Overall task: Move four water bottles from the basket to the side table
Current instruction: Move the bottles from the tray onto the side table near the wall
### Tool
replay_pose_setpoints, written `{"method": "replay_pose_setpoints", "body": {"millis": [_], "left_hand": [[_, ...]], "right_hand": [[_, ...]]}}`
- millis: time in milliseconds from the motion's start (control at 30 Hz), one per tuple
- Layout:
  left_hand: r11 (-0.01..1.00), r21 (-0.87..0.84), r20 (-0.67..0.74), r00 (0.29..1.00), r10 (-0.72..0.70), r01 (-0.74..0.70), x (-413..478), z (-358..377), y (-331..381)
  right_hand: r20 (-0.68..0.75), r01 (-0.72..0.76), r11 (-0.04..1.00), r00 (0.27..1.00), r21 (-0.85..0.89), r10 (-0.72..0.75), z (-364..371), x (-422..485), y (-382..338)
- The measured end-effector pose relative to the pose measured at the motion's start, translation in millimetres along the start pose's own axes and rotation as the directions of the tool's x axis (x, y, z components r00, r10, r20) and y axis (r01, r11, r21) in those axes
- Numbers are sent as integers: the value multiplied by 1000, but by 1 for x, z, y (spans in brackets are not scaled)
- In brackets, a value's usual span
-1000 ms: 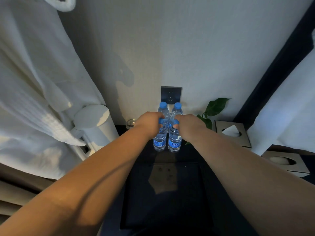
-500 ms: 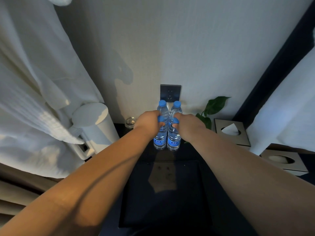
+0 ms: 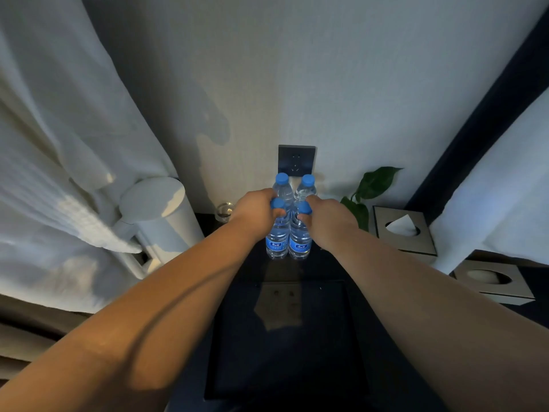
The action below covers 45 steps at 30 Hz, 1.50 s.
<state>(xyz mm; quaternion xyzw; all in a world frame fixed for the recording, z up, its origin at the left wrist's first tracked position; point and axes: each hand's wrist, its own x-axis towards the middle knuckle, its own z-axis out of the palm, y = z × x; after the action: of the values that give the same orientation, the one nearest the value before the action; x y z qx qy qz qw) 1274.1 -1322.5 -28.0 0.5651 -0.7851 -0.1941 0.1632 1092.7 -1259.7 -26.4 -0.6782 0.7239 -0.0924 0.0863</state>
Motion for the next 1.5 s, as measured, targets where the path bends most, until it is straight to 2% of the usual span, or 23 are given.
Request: {"method": "replay_pose_setpoints", "body": {"millis": [1067,1267,1500], "left_hand": [[999,15,-8,999,44,-44,22,1,-1],[996,65,4,998,64,-64,22,0,2],[997,45,-10,998,57,-56,19,2,0]], "right_hand": [[-27,-31,999,999,-8,31,-2,23,6],[3,-37,999,999,-28,37,-5,21,5],[16,-43,998,999,-37,43,-6,18,3]]}}
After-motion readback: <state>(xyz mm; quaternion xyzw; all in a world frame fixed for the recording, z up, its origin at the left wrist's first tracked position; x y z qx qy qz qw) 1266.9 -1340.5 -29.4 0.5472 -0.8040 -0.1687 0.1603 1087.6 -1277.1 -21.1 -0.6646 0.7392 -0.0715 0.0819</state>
